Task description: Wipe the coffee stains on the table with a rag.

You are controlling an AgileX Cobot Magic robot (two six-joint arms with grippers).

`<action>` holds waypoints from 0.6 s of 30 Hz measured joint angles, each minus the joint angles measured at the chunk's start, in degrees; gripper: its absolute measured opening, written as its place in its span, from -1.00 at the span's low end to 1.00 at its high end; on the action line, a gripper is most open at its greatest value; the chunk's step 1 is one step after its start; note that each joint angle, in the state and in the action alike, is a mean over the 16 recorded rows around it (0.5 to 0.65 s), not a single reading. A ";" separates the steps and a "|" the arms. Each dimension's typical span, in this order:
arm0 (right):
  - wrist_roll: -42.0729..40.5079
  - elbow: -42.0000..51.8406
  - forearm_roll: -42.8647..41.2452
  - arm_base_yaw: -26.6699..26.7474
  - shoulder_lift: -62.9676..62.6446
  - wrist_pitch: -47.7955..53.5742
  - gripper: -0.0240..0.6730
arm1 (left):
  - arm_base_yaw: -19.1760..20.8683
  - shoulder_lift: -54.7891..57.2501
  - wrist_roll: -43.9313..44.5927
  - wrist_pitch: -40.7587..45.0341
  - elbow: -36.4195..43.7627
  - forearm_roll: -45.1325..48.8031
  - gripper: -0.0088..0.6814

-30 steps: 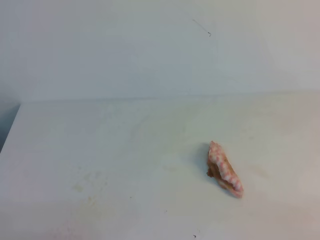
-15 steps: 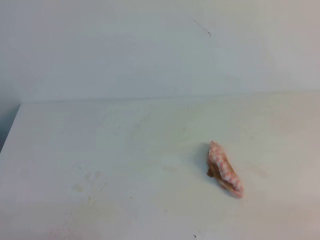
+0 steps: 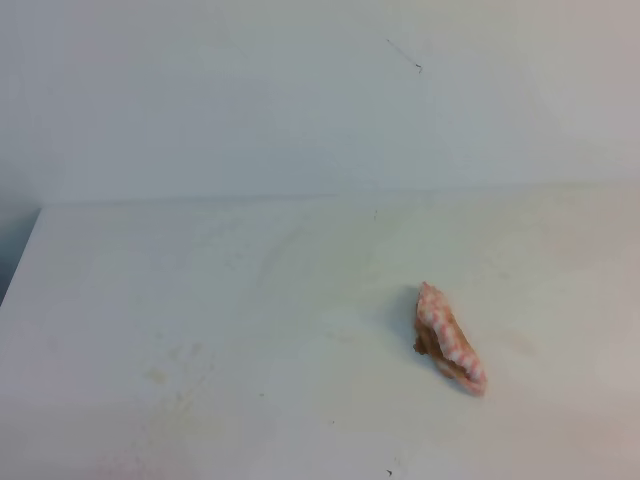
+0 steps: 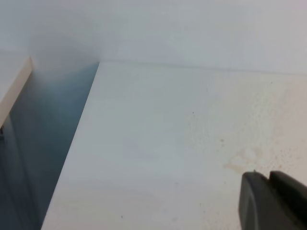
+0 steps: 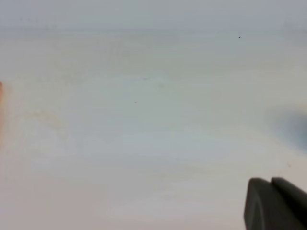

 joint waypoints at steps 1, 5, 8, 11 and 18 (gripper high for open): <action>0.00 0.00 0.00 0.00 0.00 0.00 -0.94 | 0.00 0.00 0.00 0.00 0.00 0.00 -0.97; 0.00 0.00 0.00 0.00 0.00 0.00 -0.94 | 0.00 0.00 0.00 0.00 0.00 0.00 -0.97; 0.00 0.00 0.01 0.00 0.00 0.00 -0.94 | 0.00 0.00 0.00 0.00 0.00 0.00 -0.97; 0.00 0.00 0.03 0.00 0.00 0.00 -0.94 | 0.00 0.00 0.00 0.00 0.00 0.00 -0.97; 0.00 0.00 0.06 0.00 0.00 0.00 -0.94 | 0.00 0.00 0.00 0.00 0.00 0.00 -0.97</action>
